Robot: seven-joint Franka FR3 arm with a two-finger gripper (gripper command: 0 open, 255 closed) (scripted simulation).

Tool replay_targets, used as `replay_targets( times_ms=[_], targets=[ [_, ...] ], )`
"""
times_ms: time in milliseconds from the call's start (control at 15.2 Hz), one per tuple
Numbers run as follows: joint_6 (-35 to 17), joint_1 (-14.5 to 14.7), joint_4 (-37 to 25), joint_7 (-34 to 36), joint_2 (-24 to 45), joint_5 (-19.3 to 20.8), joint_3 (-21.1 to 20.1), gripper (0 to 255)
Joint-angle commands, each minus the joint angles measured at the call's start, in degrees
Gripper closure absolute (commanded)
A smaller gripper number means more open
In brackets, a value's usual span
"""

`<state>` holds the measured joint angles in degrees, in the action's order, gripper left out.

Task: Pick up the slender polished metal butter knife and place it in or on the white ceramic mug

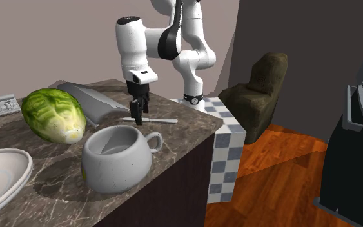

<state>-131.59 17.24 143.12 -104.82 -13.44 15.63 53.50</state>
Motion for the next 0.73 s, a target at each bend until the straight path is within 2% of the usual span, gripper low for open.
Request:
replay_targets(
  times_ms=[0, 132, 198, 660],
  targets=[
    [-0.05, 0.00, 0.03, 0.00, 0.01, 0.00, 0.01, 0],
    [-0.03, 0.00, 0.02, 0.00, 0.01, 0.00, 0.00, 0],
    [-0.03, 0.00, 0.02, 0.00, 0.01, 0.00, 0.00, 255],
    [0.40, -0.64, 0.74, 1.07, -1.29, 1.14, -0.78, 255]
  ],
)
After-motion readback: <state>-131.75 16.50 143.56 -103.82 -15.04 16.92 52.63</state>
